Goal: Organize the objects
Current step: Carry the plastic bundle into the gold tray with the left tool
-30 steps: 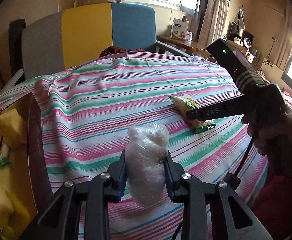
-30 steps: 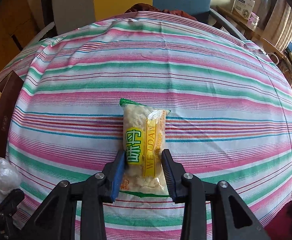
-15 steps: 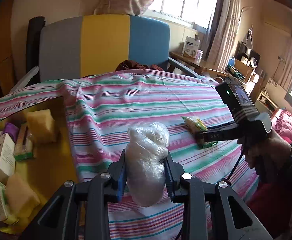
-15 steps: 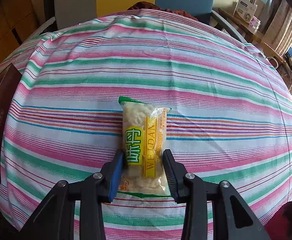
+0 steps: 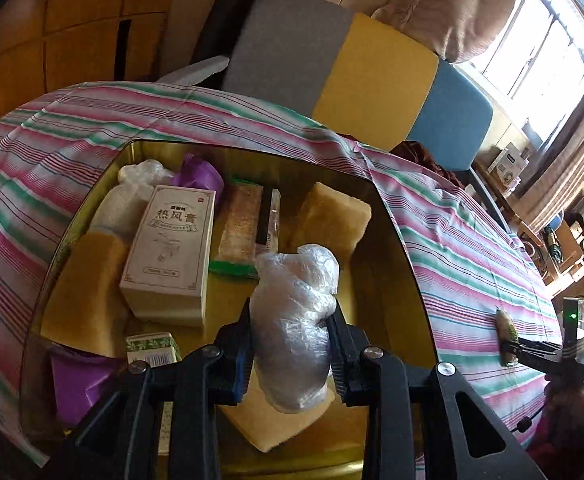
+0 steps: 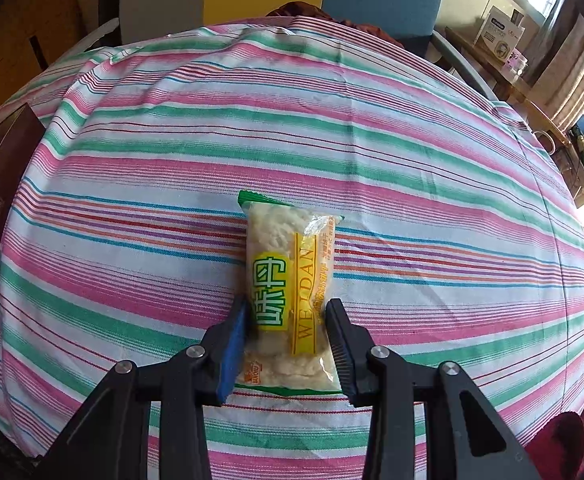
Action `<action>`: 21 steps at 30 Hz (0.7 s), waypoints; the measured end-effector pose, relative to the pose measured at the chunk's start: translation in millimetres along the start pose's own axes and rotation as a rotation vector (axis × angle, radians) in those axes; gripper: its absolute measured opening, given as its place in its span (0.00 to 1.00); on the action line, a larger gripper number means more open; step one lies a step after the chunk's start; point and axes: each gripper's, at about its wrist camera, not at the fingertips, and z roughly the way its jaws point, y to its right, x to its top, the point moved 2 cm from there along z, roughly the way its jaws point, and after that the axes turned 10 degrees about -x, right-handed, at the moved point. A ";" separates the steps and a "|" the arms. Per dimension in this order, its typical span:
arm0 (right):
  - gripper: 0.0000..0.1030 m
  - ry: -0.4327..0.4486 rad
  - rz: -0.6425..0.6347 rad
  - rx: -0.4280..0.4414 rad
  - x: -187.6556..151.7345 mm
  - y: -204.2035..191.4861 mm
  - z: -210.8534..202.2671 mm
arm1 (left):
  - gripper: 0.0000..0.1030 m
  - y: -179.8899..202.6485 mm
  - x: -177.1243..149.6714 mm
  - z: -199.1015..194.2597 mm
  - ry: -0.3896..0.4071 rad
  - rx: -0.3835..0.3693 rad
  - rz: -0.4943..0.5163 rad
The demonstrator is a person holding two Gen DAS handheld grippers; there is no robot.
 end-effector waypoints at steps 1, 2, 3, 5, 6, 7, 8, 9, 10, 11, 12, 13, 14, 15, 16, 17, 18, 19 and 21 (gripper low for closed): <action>0.39 0.000 -0.002 -0.002 -0.1 -0.2 0.0 | 0.32 0.2 1.5 3.5 -0.003 0.010 0.011; 0.39 0.000 -0.004 -0.003 -0.2 -0.8 -0.9 | 0.32 0.7 3.3 8.1 -0.005 0.024 0.016; 0.39 0.001 -0.006 -0.004 -0.1 -0.9 -0.9 | 0.32 1.4 5.1 13.8 -0.015 0.028 0.021; 0.39 0.001 -0.009 -0.004 -0.6 -0.9 -1.7 | 0.32 3.5 10.7 22.9 -0.025 0.040 0.032; 0.39 0.001 -0.010 -0.005 -0.7 -0.8 -1.8 | 0.32 4.8 15.1 26.9 -0.024 0.050 0.048; 0.39 0.001 -0.011 -0.005 -0.8 -0.9 -2.0 | 0.32 5.8 18.5 31.6 -0.026 0.074 0.068; 0.39 0.001 -0.013 -0.006 -1.1 -1.2 -2.7 | 0.32 5.1 21.3 34.6 -0.027 0.103 0.073; 0.39 0.002 -0.014 -0.006 -1.3 -1.3 -3.2 | 0.33 3.0 24.0 37.9 -0.028 0.119 0.072; 0.39 0.002 -0.014 -0.006 -1.6 -1.4 -3.7 | 0.36 0.7 25.7 41.8 -0.034 0.129 0.076; 0.39 0.002 -0.015 -0.006 -1.7 -1.4 -3.7 | 0.37 -2.0 26.2 45.9 -0.044 0.146 0.080; 0.39 0.002 -0.017 -0.006 -1.5 -1.5 -3.6 | 0.42 -5.1 25.9 50.4 -0.064 0.163 0.076; 0.39 0.002 -0.019 -0.006 -1.3 -1.3 -3.2 | 0.44 -7.3 25.9 52.8 -0.078 0.156 0.062; 0.39 0.002 -0.021 -0.006 -1.5 -1.4 -3.4 | 0.44 -7.7 25.9 52.3 -0.074 0.151 0.058; 0.39 0.002 -0.022 -0.006 -1.1 -0.9 -2.9 | 0.46 -7.3 25.7 50.5 -0.063 0.155 0.065; 0.39 0.003 -0.023 -0.006 -0.2 -0.3 -2.1 | 0.48 -6.8 25.3 49.0 -0.054 0.159 0.070; 0.39 0.002 -0.023 -0.006 -0.1 -0.3 -2.0 | 0.48 -6.2 24.9 47.6 -0.049 0.160 0.071; 0.38 0.003 -0.023 -0.007 -0.2 -0.4 -1.8 | 0.48 -5.5 24.5 46.1 -0.046 0.163 0.075; 0.39 0.003 -0.024 -0.008 -0.2 -0.5 -1.8 | 0.48 -4.5 23.3 43.8 -0.041 0.170 0.083; 0.39 0.004 -0.025 -0.010 -0.3 -0.6 -1.6 | 0.48 -2.6 20.7 38.9 -0.029 0.184 0.103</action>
